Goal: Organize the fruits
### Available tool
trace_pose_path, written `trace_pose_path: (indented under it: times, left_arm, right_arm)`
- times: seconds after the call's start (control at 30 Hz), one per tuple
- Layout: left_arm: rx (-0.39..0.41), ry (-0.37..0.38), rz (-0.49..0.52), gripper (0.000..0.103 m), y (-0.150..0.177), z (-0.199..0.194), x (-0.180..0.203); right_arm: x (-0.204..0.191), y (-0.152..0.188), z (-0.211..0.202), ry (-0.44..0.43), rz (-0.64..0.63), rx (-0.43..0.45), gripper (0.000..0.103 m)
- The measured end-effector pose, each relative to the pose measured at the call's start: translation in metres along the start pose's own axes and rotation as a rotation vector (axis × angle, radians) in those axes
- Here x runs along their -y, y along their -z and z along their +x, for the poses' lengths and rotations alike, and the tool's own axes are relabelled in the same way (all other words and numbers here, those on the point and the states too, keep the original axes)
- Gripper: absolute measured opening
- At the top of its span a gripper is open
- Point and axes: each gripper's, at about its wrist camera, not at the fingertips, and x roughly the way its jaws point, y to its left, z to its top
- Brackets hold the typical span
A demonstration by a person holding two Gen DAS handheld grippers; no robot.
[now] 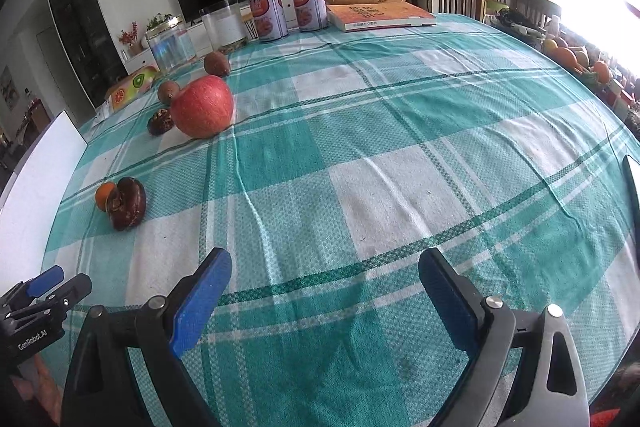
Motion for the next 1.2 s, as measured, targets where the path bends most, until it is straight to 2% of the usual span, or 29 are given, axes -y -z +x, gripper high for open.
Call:
trace_pose_path:
  times: [0.13, 0.23, 0.3, 0.57, 1.2]
  left_arm:
    - [0.016, -0.019, 0.010, 0.085, 0.003, -0.001, 0.001]
    - [-0.005, -0.044, 0.061, 0.092, 0.003, 0.005, 0.011]
    - [-0.008, -0.047, 0.067, 0.093, 0.002, 0.007, 0.011]
    - [-0.010, -0.042, 0.065, 0.094, 0.002, 0.008, 0.009]
    - [-0.009, -0.042, 0.064, 0.094, 0.002, 0.008, 0.009]
  right_arm:
    - [0.002, 0.002, 0.007, -0.007, 0.018, -0.028, 0.094]
    - [0.000, 0.002, 0.008, 0.001, 0.012, -0.031, 0.095]
    - [-0.001, 0.003, 0.008, 0.004, 0.005, -0.033, 0.095]
    - [-0.009, 0.004, 0.012, 0.020, -0.031, -0.051, 0.103]
    - [-0.015, 0.005, 0.015, 0.056, -0.069, -0.068, 0.103]
